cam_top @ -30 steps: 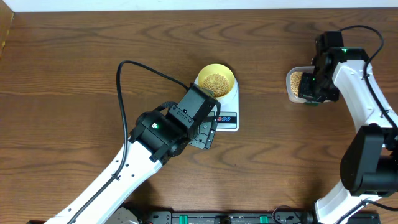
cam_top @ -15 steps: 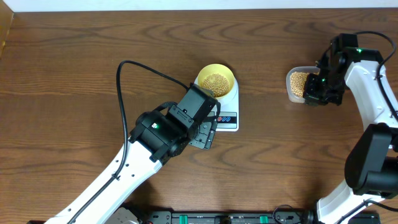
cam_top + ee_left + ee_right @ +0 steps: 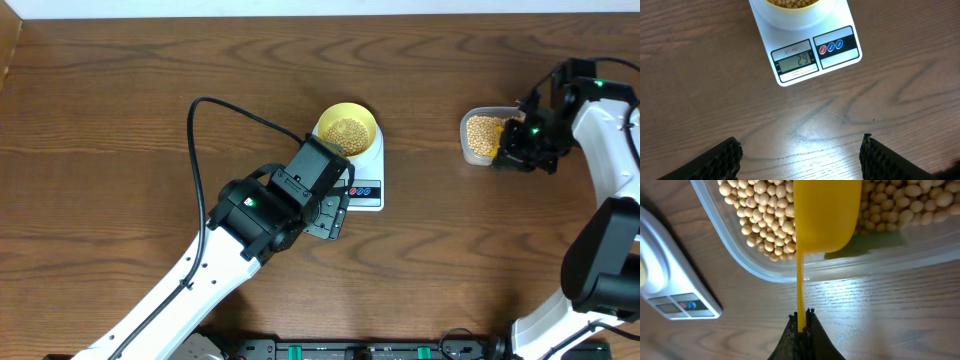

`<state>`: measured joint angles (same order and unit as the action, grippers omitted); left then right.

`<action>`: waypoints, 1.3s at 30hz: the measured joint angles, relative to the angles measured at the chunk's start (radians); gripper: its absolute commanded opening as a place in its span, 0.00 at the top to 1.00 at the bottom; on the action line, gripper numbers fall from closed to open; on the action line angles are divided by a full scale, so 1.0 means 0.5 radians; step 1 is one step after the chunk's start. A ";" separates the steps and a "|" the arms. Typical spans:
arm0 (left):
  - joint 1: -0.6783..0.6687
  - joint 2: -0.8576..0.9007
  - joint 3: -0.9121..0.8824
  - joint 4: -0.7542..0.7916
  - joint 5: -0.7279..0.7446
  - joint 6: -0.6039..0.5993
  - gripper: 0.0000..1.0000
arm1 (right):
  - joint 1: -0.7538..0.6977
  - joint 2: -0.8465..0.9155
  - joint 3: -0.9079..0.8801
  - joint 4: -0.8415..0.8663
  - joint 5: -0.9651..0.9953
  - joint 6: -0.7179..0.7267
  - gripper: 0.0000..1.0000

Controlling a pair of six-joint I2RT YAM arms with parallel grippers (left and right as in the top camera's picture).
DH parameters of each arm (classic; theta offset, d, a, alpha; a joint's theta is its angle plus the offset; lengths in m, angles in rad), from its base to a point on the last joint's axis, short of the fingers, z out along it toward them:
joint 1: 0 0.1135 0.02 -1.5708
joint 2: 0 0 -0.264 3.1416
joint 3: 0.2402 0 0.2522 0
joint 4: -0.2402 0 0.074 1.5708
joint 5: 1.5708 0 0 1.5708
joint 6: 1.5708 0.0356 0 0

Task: Scoop item into bowl and weigh 50g on scale

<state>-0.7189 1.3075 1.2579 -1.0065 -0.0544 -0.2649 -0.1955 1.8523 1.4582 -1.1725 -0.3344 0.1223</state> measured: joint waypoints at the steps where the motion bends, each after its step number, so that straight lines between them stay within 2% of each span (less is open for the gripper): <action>1: 0.000 0.000 0.000 0.000 0.000 0.000 0.22 | -0.025 0.000 0.000 -0.008 -0.032 -0.018 0.99; 19: 0.000 0.000 0.000 0.000 0.000 0.000 0.22 | -0.285 0.000 -0.002 -0.105 -0.441 -0.356 0.99; 39: 0.000 0.000 0.000 0.000 0.000 0.000 0.22 | -0.541 0.000 -0.002 -0.141 -0.842 -0.594 0.99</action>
<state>-0.7189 1.3075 1.2579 -1.0065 -0.0544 -0.2649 -0.4660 1.8523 1.4570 -1.2430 -0.7555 -0.1745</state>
